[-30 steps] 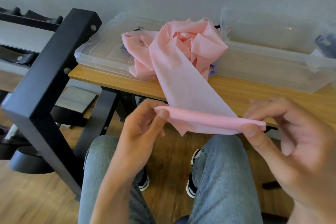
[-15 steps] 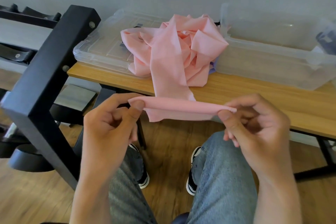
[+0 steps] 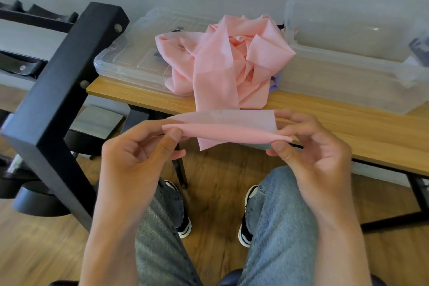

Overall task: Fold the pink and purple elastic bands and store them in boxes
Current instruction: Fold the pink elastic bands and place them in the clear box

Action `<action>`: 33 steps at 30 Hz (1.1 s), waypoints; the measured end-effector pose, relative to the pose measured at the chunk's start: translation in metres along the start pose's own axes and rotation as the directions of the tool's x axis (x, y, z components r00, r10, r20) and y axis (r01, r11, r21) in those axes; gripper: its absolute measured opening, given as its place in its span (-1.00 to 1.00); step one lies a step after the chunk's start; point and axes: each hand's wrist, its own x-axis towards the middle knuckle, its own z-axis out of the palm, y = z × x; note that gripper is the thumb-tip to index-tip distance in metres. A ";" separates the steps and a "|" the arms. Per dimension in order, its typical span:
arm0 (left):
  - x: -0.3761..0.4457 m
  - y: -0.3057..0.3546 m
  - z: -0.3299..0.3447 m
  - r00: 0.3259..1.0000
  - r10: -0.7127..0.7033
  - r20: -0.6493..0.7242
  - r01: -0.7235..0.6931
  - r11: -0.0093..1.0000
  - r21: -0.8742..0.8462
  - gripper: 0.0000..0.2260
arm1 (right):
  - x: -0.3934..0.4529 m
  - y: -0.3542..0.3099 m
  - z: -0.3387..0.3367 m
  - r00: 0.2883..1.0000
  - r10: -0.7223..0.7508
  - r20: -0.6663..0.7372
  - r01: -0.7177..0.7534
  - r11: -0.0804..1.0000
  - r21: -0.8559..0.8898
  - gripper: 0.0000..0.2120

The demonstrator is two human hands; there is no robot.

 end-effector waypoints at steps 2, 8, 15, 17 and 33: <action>0.000 0.001 -0.001 1.000 0.003 -0.002 -0.003 1.000 0.014 -0.81 | 0.000 0.001 0.000 1.000 -0.021 -0.014 0.020 0.998 -0.051 -0.85; 0.000 -0.003 -0.008 1.000 0.006 0.000 -0.006 0.997 0.073 -0.79 | -0.003 0.000 0.003 0.997 -0.016 -0.079 0.000 0.981 -0.194 -0.92; -0.001 -0.004 -0.007 0.999 -0.036 -0.017 0.037 0.998 0.054 -0.81 | -0.007 -0.001 0.011 0.977 0.207 0.049 -0.210 0.976 0.059 -0.84; -0.002 -0.001 -0.006 0.999 -0.044 -0.029 0.044 0.999 0.017 -0.81 | -0.006 -0.002 0.013 0.971 0.234 0.047 -0.238 0.963 0.124 -0.77; 0.001 -0.005 -0.018 0.996 -0.073 0.045 0.064 0.983 0.174 -0.79 | -0.008 0.009 0.005 0.931 0.335 0.143 -0.335 0.942 -0.023 -0.83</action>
